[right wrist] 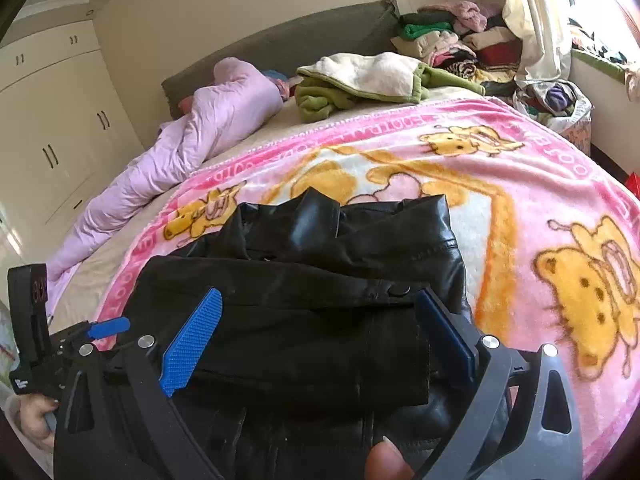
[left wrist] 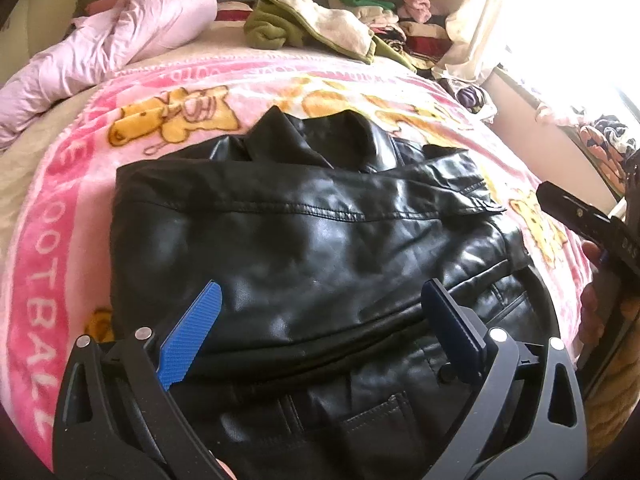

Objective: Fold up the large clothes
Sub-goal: 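Open both grippers to release the folded hem onto the jacket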

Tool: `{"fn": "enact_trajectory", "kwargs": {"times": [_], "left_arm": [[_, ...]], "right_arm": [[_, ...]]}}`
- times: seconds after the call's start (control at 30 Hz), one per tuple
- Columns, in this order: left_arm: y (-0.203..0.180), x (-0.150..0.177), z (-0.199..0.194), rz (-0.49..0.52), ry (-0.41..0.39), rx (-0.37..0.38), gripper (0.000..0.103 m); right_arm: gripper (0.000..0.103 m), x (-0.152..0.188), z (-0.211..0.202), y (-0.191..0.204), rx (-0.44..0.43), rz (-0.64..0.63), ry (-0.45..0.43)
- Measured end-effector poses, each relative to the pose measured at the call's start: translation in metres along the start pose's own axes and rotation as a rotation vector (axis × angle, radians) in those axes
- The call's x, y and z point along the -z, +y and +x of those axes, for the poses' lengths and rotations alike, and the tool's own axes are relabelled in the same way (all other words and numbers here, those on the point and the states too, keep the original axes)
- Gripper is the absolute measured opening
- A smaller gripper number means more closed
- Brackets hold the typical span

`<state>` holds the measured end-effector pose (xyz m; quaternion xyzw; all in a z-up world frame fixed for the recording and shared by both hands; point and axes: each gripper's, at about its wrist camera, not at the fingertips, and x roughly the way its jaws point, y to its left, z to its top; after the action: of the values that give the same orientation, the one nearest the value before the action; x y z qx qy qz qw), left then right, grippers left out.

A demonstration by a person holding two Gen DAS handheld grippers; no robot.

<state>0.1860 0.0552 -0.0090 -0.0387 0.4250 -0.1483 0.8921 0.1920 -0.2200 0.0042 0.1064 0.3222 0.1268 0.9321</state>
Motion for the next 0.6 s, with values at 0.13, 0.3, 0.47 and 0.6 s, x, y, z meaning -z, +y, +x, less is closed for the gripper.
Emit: {"fn": "enact_trajectory", "kwargs": {"times": [0.13, 0.3, 0.47, 0.6], "left_arm": [[-0.002, -0.001, -0.012, 0.004, -0.014, -0.003, 0.094], [0.002, -0.004, -0.029, -0.017, -0.051, -0.006, 0.093], [0.004, -0.006, -0.049, -0.031, -0.090, -0.007, 0.094], [0.005, -0.007, -0.062, -0.038, -0.118, -0.009, 0.094]], "right_arm": [[0.096, 0.000, -0.009, 0.008, -0.007, -0.020, -0.012], [0.096, 0.000, -0.021, 0.014, -0.014, -0.036, -0.030], [0.096, -0.002, -0.032, 0.020, -0.023, -0.050, -0.048], [0.096, -0.003, -0.042, 0.026, -0.034, -0.059, -0.064]]}}
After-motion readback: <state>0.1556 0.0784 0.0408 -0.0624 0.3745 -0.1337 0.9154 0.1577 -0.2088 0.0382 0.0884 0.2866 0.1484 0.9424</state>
